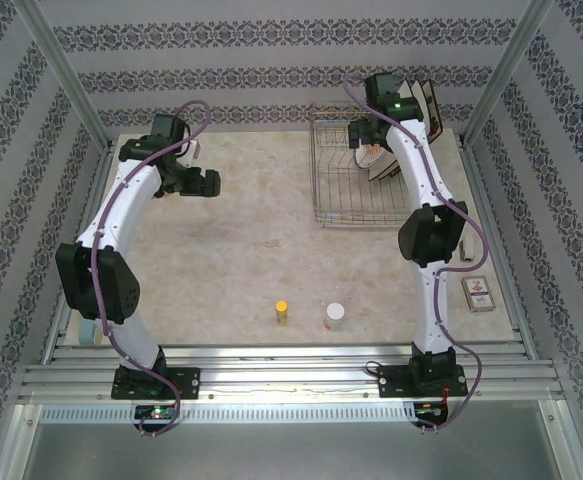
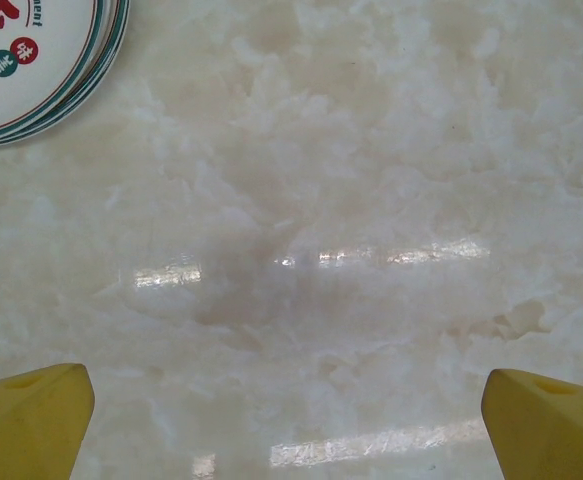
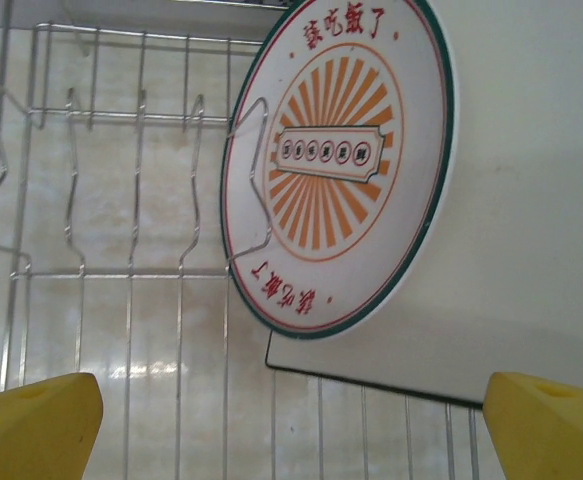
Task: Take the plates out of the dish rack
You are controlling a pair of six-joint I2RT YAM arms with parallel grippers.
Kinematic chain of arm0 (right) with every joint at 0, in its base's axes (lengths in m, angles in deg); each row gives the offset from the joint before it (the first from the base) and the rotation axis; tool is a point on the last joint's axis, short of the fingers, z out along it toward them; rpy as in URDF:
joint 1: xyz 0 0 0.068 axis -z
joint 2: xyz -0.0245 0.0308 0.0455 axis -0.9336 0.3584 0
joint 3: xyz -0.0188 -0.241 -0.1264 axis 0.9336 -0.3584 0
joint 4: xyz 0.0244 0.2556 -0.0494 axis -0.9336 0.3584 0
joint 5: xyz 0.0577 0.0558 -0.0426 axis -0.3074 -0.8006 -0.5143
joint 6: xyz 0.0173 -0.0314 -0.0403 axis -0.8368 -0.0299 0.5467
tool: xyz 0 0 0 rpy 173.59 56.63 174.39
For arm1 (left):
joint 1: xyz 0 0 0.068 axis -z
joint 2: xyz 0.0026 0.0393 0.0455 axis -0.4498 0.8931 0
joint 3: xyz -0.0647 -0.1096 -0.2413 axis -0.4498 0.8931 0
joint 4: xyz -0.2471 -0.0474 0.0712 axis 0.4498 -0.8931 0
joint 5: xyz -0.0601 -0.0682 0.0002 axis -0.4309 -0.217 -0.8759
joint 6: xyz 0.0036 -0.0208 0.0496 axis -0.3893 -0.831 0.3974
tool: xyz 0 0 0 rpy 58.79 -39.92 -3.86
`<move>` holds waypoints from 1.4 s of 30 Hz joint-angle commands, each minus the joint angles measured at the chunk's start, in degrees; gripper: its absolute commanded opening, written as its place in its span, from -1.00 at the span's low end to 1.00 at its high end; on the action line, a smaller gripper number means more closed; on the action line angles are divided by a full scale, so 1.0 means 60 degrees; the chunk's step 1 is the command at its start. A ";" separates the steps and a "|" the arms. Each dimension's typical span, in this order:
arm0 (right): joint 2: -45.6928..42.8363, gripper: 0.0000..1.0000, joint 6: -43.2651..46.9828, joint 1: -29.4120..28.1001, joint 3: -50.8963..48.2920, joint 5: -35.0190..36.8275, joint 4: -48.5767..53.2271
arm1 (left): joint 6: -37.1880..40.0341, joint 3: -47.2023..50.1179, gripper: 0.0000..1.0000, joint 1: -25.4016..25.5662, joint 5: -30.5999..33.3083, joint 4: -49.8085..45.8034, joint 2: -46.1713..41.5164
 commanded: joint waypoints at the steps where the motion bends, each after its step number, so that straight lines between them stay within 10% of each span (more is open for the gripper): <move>1: 0.0479 0.96 0.0132 0.0133 0.0706 0.0467 0.0180 | 0.0243 -0.0031 1.00 0.0058 0.0162 -0.0338 -0.0174; 19: 0.2292 0.91 -0.0485 0.0376 0.1977 -0.0635 -0.1281 | 0.0463 -0.0688 0.99 0.0056 0.0380 -0.0475 0.0518; 42: 0.2286 -1.00 -0.0803 0.0360 0.1976 -0.0607 -0.1870 | 0.0507 -0.0999 0.99 0.0053 0.0541 -0.0743 0.0775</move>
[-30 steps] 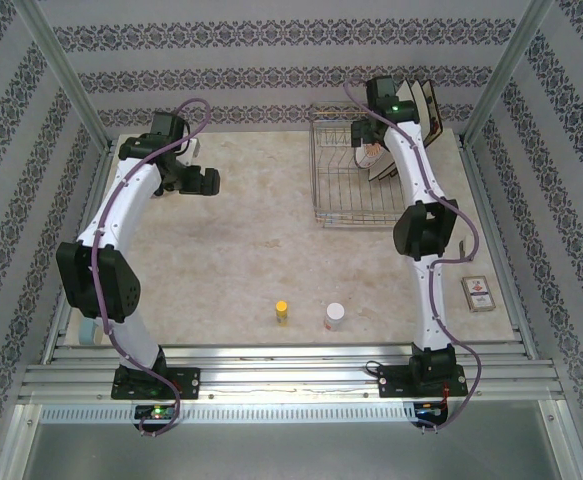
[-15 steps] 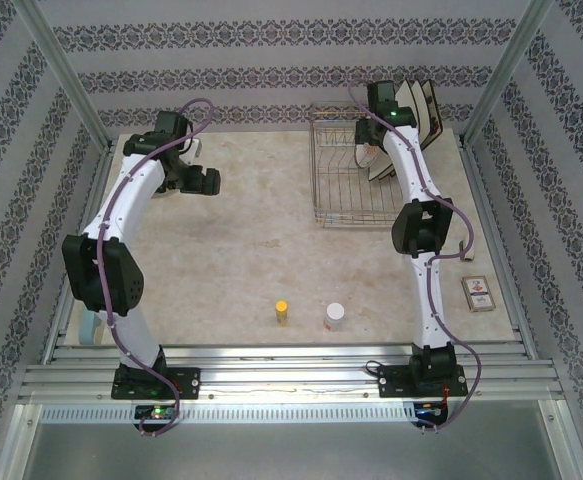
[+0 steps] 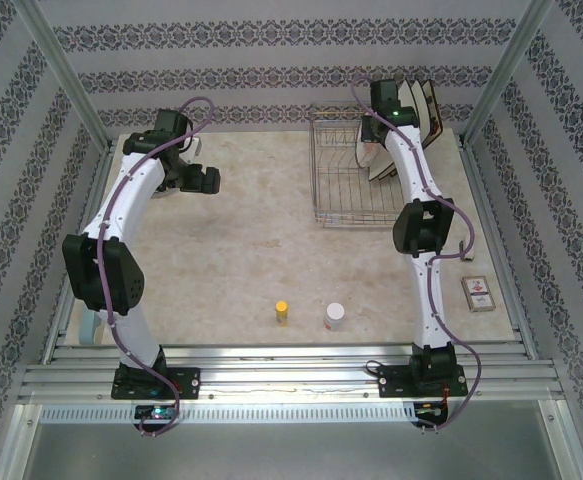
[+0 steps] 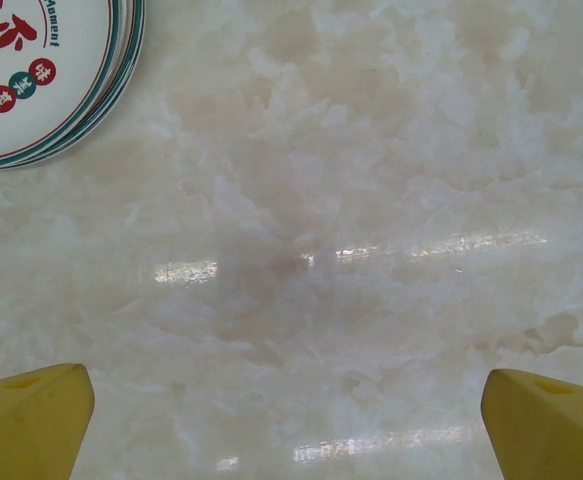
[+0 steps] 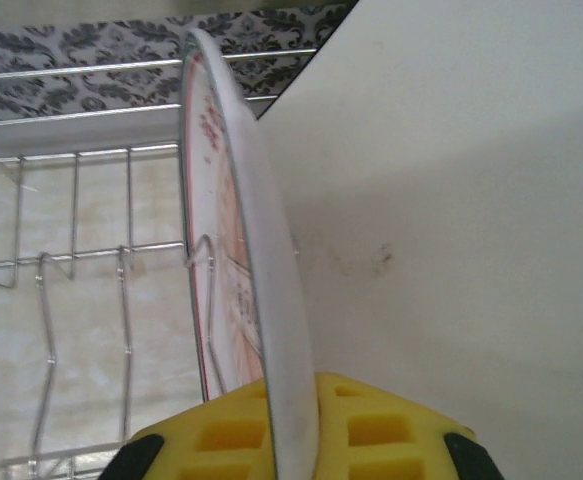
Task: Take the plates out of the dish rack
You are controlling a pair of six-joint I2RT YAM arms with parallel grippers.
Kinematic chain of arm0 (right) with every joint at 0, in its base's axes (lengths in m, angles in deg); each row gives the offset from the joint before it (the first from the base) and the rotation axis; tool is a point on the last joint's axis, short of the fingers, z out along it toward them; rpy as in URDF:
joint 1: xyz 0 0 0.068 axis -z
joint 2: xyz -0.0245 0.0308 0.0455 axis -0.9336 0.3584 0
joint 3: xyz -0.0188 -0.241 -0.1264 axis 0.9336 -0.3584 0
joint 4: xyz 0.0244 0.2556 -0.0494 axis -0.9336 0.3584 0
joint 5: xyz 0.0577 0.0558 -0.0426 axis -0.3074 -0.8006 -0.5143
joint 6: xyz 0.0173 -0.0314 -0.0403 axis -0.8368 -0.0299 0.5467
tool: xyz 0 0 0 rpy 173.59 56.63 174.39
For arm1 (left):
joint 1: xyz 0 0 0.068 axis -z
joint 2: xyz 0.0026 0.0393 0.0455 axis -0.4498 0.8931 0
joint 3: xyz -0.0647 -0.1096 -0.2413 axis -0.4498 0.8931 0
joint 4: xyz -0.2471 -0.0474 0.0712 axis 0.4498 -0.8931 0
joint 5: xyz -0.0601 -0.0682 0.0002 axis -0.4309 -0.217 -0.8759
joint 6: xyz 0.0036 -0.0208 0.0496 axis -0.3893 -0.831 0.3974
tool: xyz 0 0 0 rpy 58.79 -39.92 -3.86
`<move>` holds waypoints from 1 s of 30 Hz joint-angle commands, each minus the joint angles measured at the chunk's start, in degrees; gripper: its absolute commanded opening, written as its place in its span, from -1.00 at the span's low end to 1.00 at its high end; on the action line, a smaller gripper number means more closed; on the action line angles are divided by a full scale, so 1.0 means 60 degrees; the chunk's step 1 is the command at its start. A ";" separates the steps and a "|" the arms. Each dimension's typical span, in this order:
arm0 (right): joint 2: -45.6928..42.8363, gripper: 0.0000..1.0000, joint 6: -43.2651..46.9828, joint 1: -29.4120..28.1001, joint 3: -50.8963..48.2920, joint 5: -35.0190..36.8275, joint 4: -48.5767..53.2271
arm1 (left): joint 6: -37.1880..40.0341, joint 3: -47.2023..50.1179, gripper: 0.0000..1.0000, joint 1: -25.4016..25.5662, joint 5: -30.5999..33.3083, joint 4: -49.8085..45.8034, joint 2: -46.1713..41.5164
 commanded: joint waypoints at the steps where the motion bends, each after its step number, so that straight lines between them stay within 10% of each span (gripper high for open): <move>1: -0.0011 -1.00 -0.0107 -0.0179 0.0272 -0.0375 -0.0138 | 0.0173 -0.0268 0.99 0.0061 0.0232 -0.0482 0.0105; 16: -0.2093 -1.00 0.0217 -0.0367 -0.0105 0.0207 0.0699 | 0.0186 -0.0189 0.99 0.0056 0.0081 -0.0368 0.0320; 30: -0.6600 -1.00 -0.0064 -0.1037 -0.5020 0.0087 0.0460 | 0.0265 -0.0689 0.99 0.0060 -0.0395 -0.0589 0.0489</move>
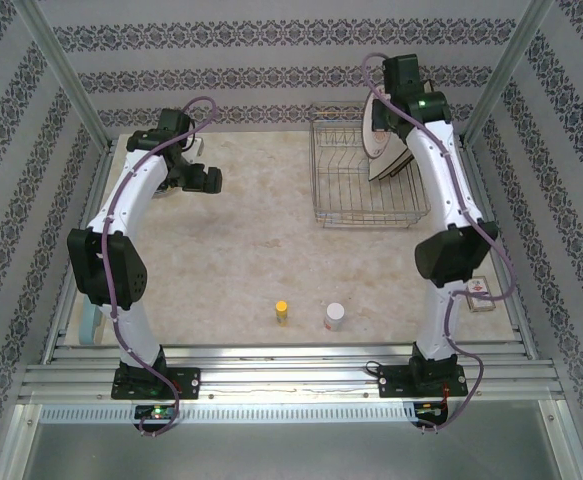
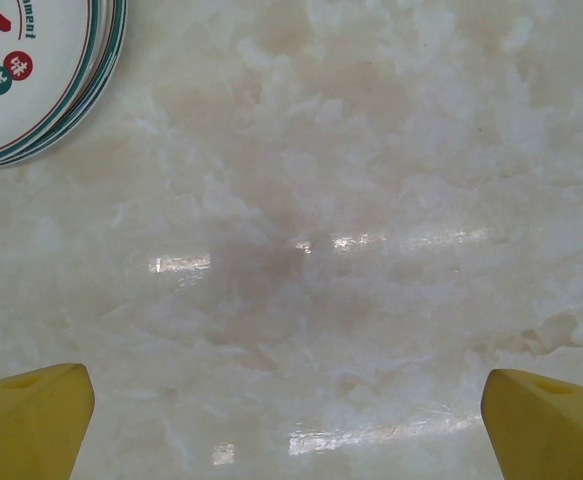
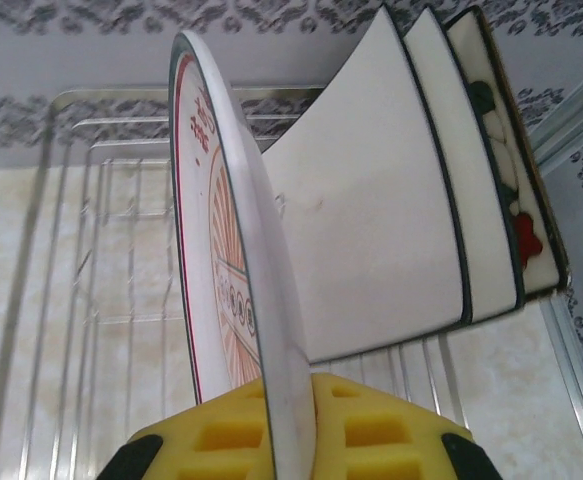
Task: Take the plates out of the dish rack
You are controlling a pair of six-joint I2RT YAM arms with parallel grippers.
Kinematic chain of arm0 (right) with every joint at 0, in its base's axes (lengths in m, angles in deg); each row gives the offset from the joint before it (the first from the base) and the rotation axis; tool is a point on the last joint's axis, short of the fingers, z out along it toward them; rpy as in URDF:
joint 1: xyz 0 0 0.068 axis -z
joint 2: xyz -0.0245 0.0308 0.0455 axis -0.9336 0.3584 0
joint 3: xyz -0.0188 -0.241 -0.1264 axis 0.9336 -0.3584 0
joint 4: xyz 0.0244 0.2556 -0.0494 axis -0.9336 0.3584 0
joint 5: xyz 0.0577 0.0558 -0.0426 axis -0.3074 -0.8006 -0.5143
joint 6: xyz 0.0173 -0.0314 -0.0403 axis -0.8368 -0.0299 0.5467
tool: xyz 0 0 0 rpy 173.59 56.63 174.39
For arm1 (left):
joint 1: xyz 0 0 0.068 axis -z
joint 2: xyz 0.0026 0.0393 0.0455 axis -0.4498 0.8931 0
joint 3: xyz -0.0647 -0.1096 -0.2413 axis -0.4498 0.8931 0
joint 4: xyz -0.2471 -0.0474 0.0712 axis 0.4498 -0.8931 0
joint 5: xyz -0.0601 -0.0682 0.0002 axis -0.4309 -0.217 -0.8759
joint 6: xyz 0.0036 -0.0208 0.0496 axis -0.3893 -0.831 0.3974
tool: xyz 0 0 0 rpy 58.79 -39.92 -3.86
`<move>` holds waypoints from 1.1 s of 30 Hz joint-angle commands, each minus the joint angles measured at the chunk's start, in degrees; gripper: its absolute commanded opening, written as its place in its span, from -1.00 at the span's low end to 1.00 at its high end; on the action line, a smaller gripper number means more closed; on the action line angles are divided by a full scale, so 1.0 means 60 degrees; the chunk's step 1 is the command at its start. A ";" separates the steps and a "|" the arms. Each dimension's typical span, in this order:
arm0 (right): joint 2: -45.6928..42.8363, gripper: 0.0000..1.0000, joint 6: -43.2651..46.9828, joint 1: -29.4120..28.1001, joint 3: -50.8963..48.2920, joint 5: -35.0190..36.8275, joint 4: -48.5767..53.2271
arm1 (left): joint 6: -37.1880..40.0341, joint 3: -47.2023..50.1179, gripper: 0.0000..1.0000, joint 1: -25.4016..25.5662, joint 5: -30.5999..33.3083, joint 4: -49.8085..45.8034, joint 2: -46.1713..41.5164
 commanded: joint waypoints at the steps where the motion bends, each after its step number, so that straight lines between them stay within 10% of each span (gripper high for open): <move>1: -0.1384 -1.00 -0.0480 -0.0207 -0.1500 -0.1126 -0.0471 | 0.0252 -0.0355 0.99 0.0071 -0.0224 -0.0464 0.0008; 11: -0.5664 -1.00 -0.5323 -0.0220 -0.9855 -0.8379 -0.7827 | 0.0124 0.0300 0.99 0.0302 -0.0599 -0.0424 -0.0968; 24: -0.5749 -1.00 -0.8220 -0.0352 -1.4106 -0.9684 -1.4157 | -0.0029 0.0642 0.99 0.0585 -0.2260 -0.0442 -0.1815; 33: -0.4227 -1.00 -0.9245 -0.0605 -1.4107 -1.0103 -1.6459 | -0.2531 0.2376 1.00 0.0515 -0.7118 0.3342 -0.1928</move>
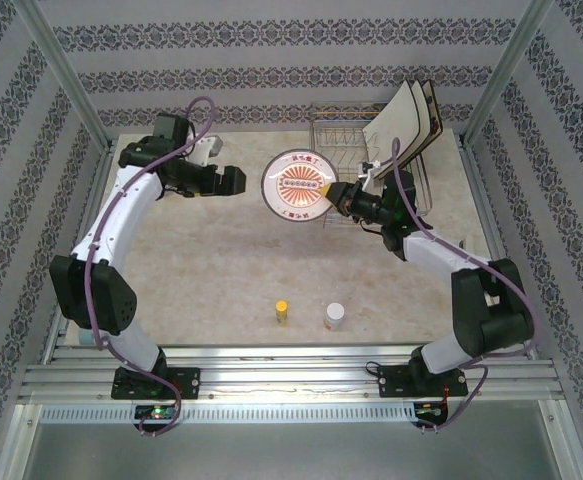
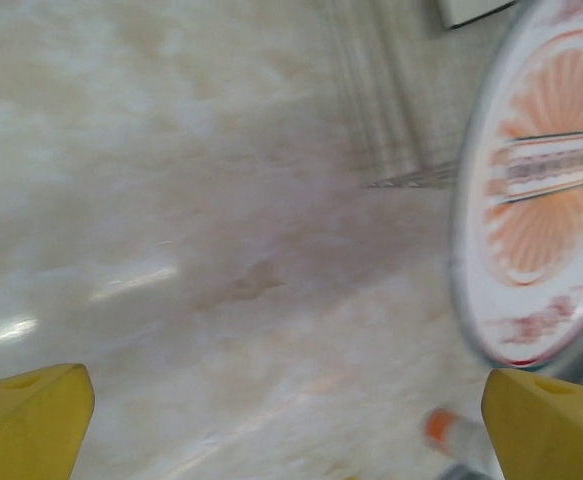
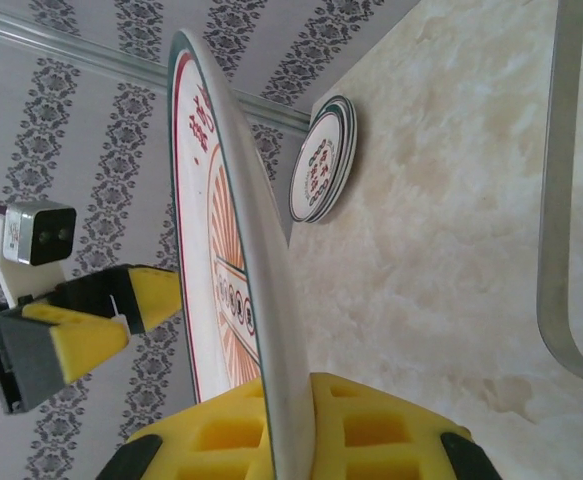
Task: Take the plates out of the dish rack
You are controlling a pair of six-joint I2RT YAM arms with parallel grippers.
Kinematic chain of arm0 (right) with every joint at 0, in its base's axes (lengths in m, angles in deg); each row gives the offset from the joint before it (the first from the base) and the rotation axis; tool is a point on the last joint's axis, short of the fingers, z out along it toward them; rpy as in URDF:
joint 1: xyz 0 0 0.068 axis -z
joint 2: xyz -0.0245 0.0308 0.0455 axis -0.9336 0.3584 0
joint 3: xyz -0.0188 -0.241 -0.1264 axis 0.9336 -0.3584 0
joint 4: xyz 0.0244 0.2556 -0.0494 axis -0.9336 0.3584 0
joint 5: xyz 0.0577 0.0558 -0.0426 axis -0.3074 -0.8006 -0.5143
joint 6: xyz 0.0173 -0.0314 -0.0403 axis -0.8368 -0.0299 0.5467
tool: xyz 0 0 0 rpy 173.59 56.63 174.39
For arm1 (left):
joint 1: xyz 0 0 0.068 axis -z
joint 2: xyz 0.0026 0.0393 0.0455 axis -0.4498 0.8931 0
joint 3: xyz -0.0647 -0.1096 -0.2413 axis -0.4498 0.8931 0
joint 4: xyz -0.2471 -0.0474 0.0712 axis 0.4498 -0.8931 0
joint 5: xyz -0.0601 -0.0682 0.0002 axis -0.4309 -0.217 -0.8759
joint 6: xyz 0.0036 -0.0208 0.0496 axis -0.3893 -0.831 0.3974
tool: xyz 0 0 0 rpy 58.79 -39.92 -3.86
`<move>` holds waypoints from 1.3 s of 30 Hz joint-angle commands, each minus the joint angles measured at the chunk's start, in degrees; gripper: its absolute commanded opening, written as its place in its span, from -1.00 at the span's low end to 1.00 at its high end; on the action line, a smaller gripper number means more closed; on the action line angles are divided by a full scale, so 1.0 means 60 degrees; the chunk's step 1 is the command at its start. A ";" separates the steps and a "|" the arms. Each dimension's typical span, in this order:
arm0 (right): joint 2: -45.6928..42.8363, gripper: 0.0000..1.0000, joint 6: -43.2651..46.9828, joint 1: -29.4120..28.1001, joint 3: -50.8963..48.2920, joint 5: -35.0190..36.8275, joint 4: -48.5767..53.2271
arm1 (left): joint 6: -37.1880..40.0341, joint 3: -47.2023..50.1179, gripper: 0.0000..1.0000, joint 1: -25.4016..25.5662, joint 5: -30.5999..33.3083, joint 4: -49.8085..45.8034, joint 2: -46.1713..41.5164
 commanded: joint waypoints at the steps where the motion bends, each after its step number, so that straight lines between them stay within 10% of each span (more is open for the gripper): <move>1: 0.0274 -1.00 -0.0479 -0.0207 0.0114 -0.0471 -0.1698 | -0.1805 0.0962 1.00 0.0024 -0.2553 0.2651 -0.0090; 13: 0.0804 -1.00 -0.0577 -0.0524 0.1229 -0.0633 -0.1290 | -0.5025 0.3020 0.70 -0.0068 -0.3941 0.7675 0.0187; 24: 0.1231 -1.00 -0.0653 -0.0623 0.1619 -0.0661 -0.1217 | -0.5592 0.3376 -0.52 -0.0083 -0.4055 0.8482 0.0277; 37: 0.1410 -1.00 -0.0527 -0.0668 0.2219 -0.0700 -0.0516 | -0.6169 0.3590 -1.00 -0.0086 -0.4002 0.9191 0.0384; 39: 0.1349 -0.75 -0.0283 -0.0621 0.2342 -0.0607 0.0001 | -0.6291 0.3646 -1.00 -0.0102 -0.3884 0.9317 0.0361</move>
